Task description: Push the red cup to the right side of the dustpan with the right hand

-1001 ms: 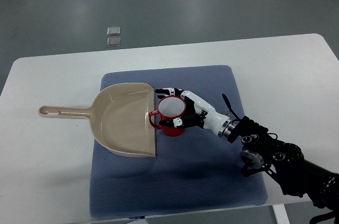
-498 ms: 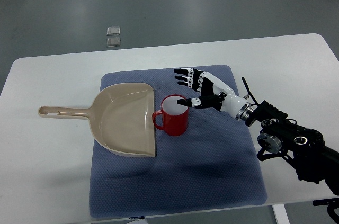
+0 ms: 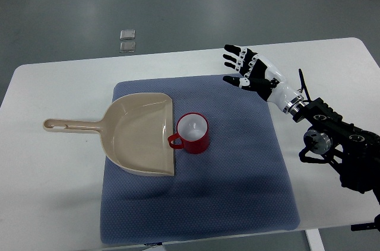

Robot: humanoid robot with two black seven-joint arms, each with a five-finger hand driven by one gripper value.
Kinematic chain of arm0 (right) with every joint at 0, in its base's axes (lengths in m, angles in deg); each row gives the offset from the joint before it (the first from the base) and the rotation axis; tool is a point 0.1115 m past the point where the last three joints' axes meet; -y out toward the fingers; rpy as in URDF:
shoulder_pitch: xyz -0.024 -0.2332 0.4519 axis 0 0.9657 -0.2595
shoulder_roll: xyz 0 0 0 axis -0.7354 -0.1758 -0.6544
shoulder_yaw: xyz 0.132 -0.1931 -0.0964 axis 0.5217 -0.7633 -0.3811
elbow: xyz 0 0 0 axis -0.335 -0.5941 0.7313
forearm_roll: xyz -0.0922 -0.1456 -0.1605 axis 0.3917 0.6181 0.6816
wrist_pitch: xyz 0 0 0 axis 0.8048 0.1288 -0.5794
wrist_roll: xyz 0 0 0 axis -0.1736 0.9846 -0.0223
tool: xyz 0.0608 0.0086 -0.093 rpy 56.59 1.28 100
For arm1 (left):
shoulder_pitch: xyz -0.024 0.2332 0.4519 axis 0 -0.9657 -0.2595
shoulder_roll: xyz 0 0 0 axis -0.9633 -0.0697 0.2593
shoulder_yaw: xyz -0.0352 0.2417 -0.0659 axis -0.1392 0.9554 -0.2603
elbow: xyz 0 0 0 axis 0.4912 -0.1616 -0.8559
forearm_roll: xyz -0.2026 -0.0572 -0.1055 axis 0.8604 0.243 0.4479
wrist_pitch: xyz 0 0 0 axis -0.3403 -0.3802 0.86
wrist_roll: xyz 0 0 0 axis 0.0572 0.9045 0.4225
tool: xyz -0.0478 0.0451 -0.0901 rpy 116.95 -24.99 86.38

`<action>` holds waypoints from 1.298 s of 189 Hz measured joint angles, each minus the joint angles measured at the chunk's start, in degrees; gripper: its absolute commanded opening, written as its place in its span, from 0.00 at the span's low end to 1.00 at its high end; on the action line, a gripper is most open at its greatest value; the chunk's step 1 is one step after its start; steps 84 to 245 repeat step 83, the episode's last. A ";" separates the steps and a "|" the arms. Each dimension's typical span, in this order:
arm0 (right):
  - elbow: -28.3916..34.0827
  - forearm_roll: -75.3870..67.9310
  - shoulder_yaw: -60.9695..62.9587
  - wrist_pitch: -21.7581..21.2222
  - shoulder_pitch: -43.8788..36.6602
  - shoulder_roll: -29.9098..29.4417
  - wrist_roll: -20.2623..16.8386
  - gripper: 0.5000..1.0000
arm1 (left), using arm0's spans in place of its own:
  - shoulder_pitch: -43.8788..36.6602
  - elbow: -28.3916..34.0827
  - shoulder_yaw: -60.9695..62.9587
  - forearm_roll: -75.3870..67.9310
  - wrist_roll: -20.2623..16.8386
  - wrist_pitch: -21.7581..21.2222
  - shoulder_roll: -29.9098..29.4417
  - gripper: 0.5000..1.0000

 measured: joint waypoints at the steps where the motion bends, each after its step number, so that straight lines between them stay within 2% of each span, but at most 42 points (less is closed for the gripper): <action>1: 0.00 0.00 0.00 0.00 0.00 0.00 0.00 0.86 | 0.00 0.00 0.00 0.00 0.00 0.00 0.00 1.00; 38: -3.01 -21.19 0.46 -0.69 -0.01 -0.24 -2.20 0.87 | 0.00 0.00 0.00 0.00 0.02 0.00 0.00 1.00; 67: -3.59 -30.36 0.46 -0.87 0.23 -0.51 -2.39 0.87 | 0.00 0.00 0.00 0.00 0.02 0.00 0.00 1.00; 245: -3.62 -31.57 0.46 -0.97 0.40 -0.65 -2.40 0.86 | 0.00 0.00 0.00 0.00 0.02 0.00 0.00 1.00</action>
